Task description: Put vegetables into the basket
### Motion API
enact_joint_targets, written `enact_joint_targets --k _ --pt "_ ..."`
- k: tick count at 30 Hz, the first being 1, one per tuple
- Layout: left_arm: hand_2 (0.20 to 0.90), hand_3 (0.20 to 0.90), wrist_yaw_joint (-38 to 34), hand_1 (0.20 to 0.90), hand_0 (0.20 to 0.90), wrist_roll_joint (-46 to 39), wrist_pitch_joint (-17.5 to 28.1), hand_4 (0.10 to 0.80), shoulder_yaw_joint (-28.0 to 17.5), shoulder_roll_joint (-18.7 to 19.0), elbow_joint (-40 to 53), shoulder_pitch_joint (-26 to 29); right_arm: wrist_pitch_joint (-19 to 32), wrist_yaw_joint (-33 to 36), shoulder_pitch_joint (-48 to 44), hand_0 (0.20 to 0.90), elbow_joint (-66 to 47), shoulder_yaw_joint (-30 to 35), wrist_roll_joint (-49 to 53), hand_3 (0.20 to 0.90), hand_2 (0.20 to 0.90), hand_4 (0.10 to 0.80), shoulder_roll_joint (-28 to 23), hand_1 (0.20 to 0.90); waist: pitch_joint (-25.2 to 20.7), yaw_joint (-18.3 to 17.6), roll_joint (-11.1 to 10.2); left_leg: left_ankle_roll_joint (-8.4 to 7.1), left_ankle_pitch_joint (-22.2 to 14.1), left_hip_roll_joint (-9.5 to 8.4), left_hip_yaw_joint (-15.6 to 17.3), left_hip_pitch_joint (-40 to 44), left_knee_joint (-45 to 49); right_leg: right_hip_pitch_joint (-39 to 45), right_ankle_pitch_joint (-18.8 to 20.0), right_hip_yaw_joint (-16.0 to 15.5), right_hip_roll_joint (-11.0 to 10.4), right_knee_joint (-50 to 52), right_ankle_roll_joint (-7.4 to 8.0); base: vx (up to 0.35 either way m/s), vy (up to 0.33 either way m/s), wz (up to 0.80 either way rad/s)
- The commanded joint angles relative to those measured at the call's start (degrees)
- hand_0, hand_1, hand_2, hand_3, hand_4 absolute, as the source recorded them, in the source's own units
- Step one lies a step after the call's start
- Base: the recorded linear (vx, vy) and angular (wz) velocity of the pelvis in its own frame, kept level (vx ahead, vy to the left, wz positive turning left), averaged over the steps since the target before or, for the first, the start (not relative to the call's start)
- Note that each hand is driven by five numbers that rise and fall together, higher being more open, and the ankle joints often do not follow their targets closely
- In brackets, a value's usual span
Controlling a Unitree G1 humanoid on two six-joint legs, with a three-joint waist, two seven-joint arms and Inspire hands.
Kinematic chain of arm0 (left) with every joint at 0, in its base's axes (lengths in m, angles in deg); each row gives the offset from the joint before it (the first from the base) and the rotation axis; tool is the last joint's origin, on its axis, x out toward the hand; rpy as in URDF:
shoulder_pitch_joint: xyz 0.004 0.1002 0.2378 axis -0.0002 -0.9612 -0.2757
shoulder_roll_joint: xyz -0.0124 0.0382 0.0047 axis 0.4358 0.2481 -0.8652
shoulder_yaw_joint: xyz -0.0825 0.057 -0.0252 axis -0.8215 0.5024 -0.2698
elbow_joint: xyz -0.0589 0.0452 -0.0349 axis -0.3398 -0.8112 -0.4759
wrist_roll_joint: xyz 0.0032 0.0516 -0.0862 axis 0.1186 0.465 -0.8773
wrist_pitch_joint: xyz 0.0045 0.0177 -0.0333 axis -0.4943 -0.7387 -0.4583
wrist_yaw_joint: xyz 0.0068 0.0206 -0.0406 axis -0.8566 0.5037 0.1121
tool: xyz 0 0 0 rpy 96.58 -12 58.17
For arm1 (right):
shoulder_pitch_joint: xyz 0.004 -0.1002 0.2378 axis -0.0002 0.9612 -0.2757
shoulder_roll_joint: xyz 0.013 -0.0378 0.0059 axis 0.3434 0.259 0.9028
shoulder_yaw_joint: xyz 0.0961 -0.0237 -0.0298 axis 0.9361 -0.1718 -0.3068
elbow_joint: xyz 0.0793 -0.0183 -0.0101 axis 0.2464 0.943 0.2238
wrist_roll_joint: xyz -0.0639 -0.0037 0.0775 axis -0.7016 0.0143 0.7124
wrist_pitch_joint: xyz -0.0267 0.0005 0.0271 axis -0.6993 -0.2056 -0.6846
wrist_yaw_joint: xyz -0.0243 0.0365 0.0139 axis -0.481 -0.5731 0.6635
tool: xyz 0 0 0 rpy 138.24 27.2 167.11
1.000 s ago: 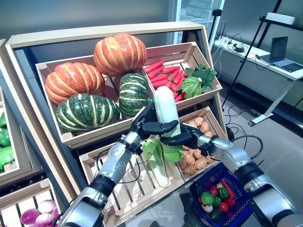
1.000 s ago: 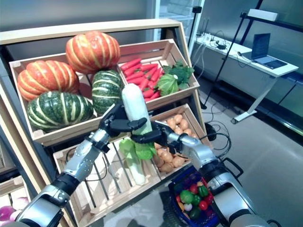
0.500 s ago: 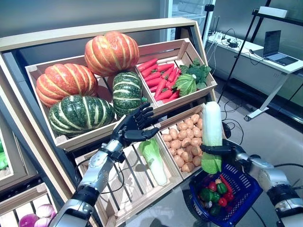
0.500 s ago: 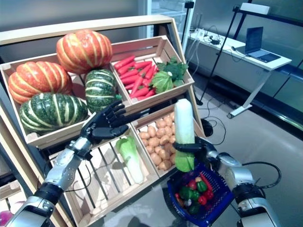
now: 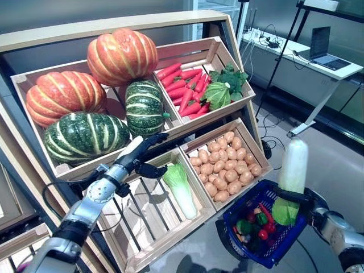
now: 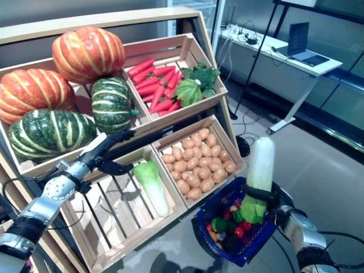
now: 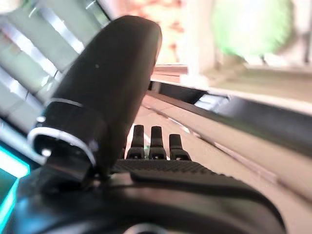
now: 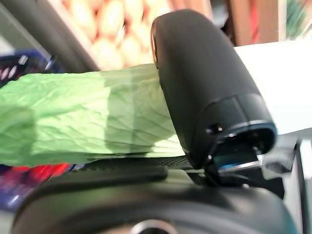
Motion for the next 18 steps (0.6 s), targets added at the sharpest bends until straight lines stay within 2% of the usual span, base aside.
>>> enact_joint_targets --k 1,3,4,5,10,12,15,18 --pt "0.9 0.9 -9.6 0.9 0.9 8.1 7.1 0.8 3.7 3.7 3.9 13.0 10.9 6.6 -6.0 0.3 0.4 4.4 4.3 0.3 0.3 0.4 -1.9 0.3 1.0 -0.3 0.6 2.53 -2.2 -1.89 -0.7 -11.6 12.0 -7.1 -4.8 -1.6 0.8 13.2 -2.06 -0.258 -0.061 -0.01" --pt "0.9 0.9 -12.6 0.9 0.9 11.8 5.9 0.8 7.5 5.7 5.0 18.2 11.7 9.6 -8.0 0.3 1.4 3.8 5.6 0.3 0.3 0.4 -2.2 0.3 4.2 -0.6 0.6 2.28 -3.6 -1.19 -0.8 -16.3 18.4 -11.4 -5.6 -2.4 -0.2 18.4 -2.43 -0.304 -0.045 0.07" --pt "0.9 0.9 -13.3 0.9 0.9 12.2 5.7 0.8 8.3 5.9 4.8 19.1 11.9 9.9 -8.4 0.3 1.6 3.7 6.0 0.3 0.3 0.4 -2.3 0.3 4.7 -0.7 0.6 2.2 -3.8 -0.96 -0.8 -17.3 19.6 -12.2 -5.8 -2.7 -0.5 19.6 -2.53 -0.314 0.001 0.14" --pt "0.9 0.9 -14.9 0.9 0.9 13.5 4.5 0.8 11.2 6.9 4.4 22.2 11.9 11.1 -9.7 0.3 2.5 3.3 6.9 0.3 0.3 0.4 -2.7 0.3 6.4 -0.9 0.9 1.75 -4.4 -0.27 -0.9 -20.2 23.3 -14.7 -6.7 -3.5 -1.5 23.3 -3.06 -0.235 0.025 0.08" --pt "0.9 0.9 -21.4 0.9 0.9 20.4 1.7 0.8 18.9 7.9 2.1 30.3 12.3 9.8 -13.9 0.3 7.8 1.0 9.8 0.3 0.3 0.4 -2.3 0.3 9.6 -1.4 1.3 1.82 -8.0 1.7 -1.8 -27.1 33.0 -20.2 -10.8 -4.1 -3.3 32.5 -4.54 -0.179 0.014 0.01" --pt "0.9 0.9 -25.0 0.9 0.9 24.0 0.3 0.8 24.1 9.8 0.9 36.3 11.4 8.7 -16.9 0.3 12.3 -0.1 13.0 0.3 0.3 0.4 -2.4 0.3 11.2 -1.3 1.3 2.09 -10.7 3.19 -2.7 -31.7 39.6 -23.9 -13.0 -4.3 -4.9 39.0 -5.28 -0.15 -0.019 0.01" --pt "0.9 0.9 -28.3 0.9 0.9 25.8 -0.7 0.8 27.9 10.9 0.1 39.7 11.8 6.7 -18.5 0.3 17.5 -0.1 14.2 0.3 0.3 0.4 -2.5 0.3 12.3 -1.1 1.5 2.67 -13.3 3.91 -3.4 -35.1 45.2 -27.0 -14.9 -4.3 -6.0 44.4 -5.65 -0.083 -0.022 -0.05" --pt "0.9 0.9 -31.1 0.9 0.9 27.3 -1.4 0.8 29.8 11.5 0.9 42.4 11.5 6.3 -20.5 0.3 21.9 0.0 16.3 0.3 0.3 0.4 -2.7 0.3 13.7 -0.7 2.0 2.9 -15.5 4.04 -3.9 -39.0 50.9 -30.6 -16.5 -3.9 -7.3 49.8 -5.74 -0.07 -0.025 0.02"
